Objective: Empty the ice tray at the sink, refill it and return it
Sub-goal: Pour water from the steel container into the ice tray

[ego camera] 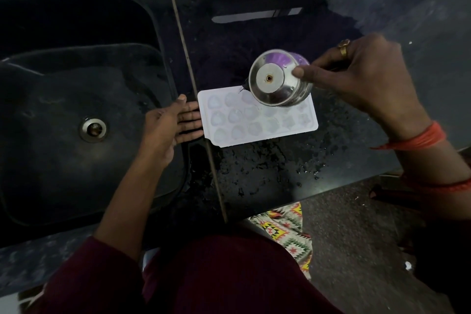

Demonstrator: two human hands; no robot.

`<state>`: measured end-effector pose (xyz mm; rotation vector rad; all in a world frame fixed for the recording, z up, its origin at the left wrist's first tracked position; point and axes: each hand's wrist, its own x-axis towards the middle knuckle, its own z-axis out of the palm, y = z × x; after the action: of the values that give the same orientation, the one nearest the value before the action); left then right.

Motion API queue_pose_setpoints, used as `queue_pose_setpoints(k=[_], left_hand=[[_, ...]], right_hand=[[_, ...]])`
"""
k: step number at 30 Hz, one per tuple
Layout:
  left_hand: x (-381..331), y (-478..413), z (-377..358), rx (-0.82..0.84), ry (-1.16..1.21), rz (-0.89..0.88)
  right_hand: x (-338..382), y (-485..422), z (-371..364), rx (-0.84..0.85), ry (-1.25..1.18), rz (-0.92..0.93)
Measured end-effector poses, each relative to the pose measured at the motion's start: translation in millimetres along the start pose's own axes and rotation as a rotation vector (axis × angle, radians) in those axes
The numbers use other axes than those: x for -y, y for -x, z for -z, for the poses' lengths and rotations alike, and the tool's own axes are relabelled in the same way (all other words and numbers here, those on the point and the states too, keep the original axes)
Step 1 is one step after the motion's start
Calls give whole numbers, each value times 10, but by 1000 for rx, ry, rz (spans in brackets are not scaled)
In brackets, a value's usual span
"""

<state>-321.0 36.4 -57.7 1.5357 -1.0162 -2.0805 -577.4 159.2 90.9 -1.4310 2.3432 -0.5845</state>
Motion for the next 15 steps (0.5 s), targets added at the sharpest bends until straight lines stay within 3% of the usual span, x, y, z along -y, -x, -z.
queue_pose_setpoints(k=[15], left_hand=[[30,-18,18,2,7,1]], right_hand=[[12,-14,1,-17,-6,8]])
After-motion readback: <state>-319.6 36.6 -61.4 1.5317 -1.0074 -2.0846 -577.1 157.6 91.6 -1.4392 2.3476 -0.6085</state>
